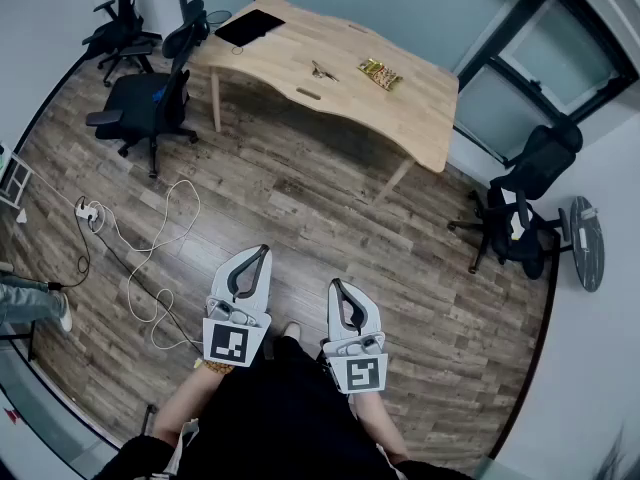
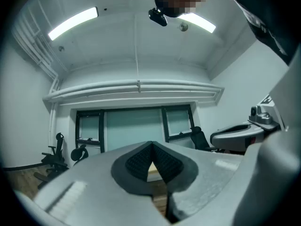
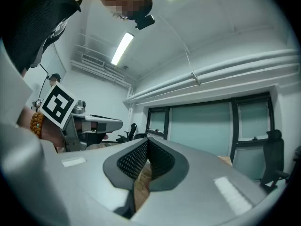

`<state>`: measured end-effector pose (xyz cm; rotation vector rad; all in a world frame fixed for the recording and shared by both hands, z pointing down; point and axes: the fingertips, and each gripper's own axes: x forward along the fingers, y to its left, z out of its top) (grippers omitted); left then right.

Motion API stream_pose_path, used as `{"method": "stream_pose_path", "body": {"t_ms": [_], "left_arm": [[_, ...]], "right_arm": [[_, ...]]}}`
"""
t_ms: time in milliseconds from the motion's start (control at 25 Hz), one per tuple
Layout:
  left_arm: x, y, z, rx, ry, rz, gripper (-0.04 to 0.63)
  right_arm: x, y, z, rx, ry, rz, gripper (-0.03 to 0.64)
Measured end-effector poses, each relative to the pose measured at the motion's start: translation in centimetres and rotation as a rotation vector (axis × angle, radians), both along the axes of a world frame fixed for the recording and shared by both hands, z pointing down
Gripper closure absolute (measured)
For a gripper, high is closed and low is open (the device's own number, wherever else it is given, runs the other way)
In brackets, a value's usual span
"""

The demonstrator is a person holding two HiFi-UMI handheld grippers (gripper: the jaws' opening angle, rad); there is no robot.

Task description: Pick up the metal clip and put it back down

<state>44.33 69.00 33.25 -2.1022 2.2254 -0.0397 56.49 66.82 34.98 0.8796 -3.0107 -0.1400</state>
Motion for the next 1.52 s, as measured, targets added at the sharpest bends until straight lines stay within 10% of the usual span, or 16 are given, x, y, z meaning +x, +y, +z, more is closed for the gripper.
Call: {"method": "stream_pose_path", "body": {"t_ms": [960, 1520], "left_arm": [[-11.9, -8.7, -0.6, 0.047, -0.083, 0.147, 0.595], [-18.6, -26.8, 0.2, 0.015, -0.050, 0.096, 0.595]], "right_arm": [[-12.3, -8.6, 0.1, 0.066, 0.114, 0.096, 0.592], [-18.0, -29.5, 1.7, 0.029, 0.069, 0.101, 0.592]]}}
